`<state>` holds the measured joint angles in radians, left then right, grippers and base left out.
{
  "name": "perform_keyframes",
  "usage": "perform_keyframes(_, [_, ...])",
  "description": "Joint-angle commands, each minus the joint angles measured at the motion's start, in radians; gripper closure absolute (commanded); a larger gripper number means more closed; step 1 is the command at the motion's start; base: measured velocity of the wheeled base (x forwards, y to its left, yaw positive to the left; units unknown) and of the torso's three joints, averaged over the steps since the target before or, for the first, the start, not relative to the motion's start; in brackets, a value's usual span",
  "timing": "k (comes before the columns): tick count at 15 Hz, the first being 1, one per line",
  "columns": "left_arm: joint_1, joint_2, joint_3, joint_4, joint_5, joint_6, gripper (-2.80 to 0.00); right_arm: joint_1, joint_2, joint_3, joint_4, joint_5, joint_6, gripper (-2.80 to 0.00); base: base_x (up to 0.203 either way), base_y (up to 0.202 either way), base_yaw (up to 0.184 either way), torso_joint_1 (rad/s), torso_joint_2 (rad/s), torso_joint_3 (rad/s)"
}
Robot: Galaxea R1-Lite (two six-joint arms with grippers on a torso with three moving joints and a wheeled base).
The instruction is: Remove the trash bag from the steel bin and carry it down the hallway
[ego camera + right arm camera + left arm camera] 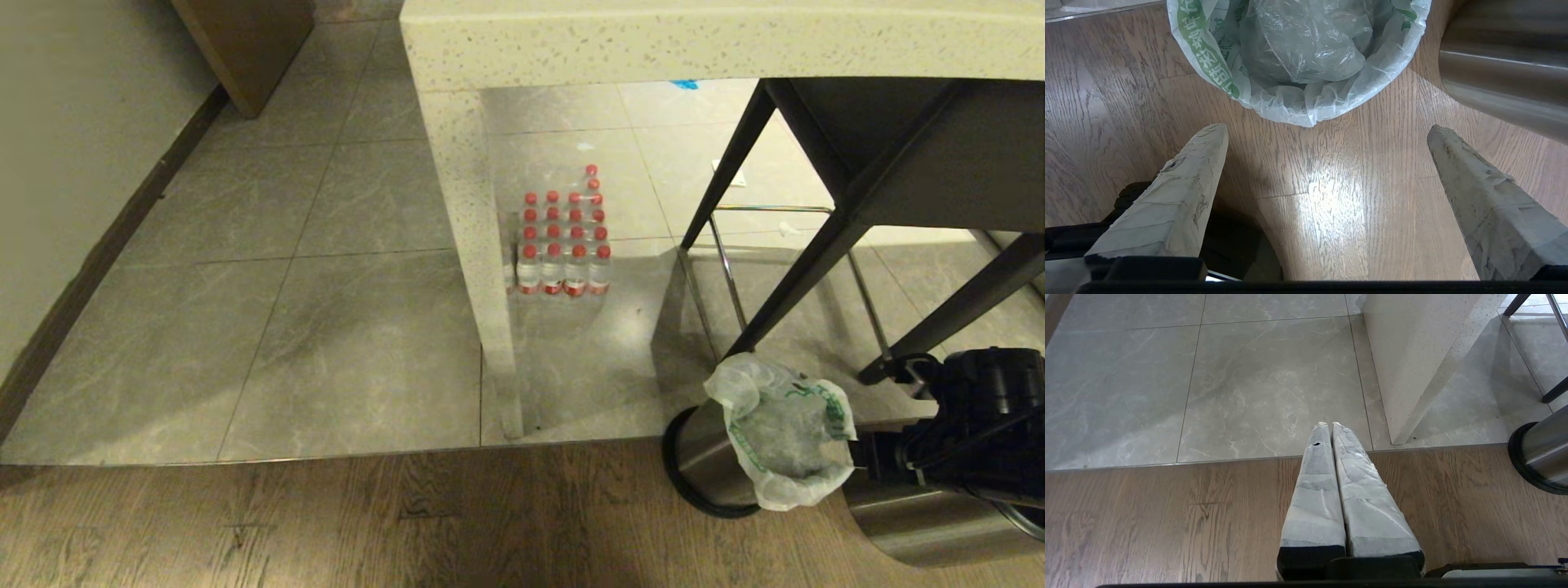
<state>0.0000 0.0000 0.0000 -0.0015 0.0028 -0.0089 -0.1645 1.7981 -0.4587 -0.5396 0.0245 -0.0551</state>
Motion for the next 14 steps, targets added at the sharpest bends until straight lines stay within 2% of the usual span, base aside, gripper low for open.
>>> perform_keyframes(1, [0.000,-0.002,0.000,0.000,0.000,0.000,0.00,0.166,-1.798,0.402,0.668,-0.040,0.083,-2.80,0.000,0.000,0.000,0.000,0.00,0.000])
perform_keyframes(14, [0.000,-0.002,0.000,0.000,0.000,0.000,0.00,0.166,-1.798,0.402,0.668,-0.040,0.083,-2.80,0.000,0.000,0.000,0.000,0.00,0.000])
